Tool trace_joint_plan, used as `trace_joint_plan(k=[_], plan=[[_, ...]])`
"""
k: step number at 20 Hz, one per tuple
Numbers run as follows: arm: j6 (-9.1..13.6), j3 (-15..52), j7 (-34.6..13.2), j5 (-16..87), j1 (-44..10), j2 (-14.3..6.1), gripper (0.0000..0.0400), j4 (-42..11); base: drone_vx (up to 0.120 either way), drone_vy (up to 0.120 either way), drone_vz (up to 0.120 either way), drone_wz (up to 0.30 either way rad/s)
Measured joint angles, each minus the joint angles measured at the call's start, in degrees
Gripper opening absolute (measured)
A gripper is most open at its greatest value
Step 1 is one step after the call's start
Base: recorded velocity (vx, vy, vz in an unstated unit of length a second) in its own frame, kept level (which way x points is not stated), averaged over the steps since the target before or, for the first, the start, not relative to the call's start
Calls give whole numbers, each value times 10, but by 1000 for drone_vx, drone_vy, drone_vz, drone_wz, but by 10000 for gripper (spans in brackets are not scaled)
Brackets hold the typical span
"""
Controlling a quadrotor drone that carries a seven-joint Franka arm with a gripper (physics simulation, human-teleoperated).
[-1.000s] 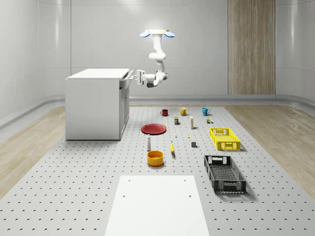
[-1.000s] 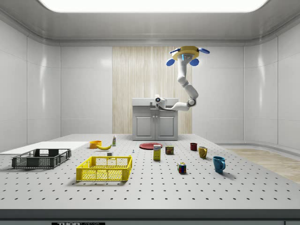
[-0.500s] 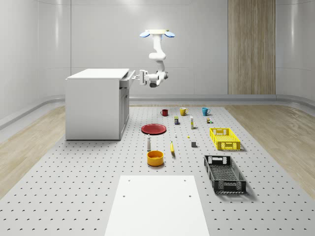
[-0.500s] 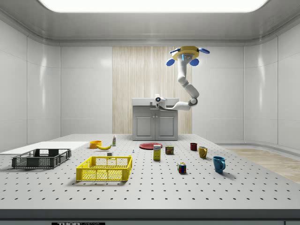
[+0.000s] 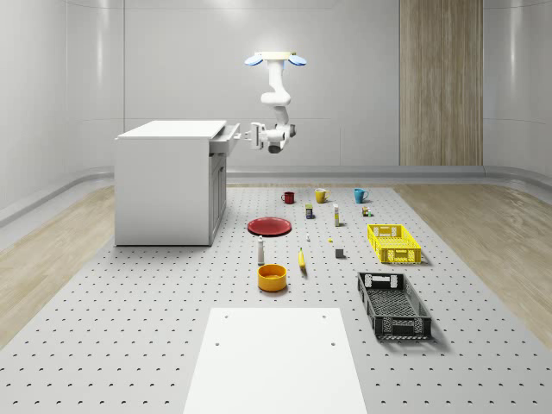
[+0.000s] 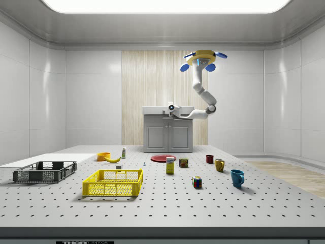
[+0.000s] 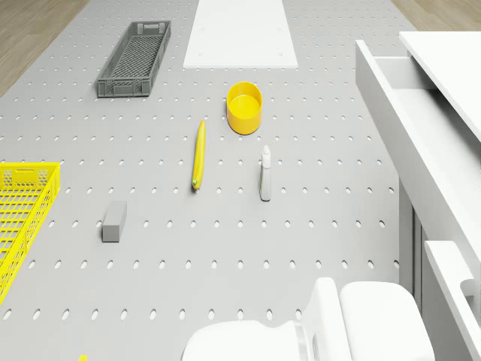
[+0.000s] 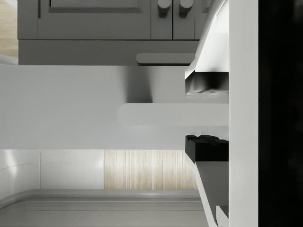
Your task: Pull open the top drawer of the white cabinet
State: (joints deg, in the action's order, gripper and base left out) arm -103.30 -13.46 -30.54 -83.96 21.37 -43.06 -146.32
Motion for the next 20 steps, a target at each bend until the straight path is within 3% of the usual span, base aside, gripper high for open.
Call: trace_joint_plan(k=[2,5,15,18,20], plan=[[4,-8,-1,8,1,-2,225,0,0,0,0,0],[-1,-10,-1,7,6,-2,267,0,0,0,0,0],[-33,8,4,-15,30,5,302,2,0,0,0,0],[-36,8,5,-17,34,5,206,2,0,0,0,0],[-38,8,5,-17,36,5,166,3,0,0,0,0]])
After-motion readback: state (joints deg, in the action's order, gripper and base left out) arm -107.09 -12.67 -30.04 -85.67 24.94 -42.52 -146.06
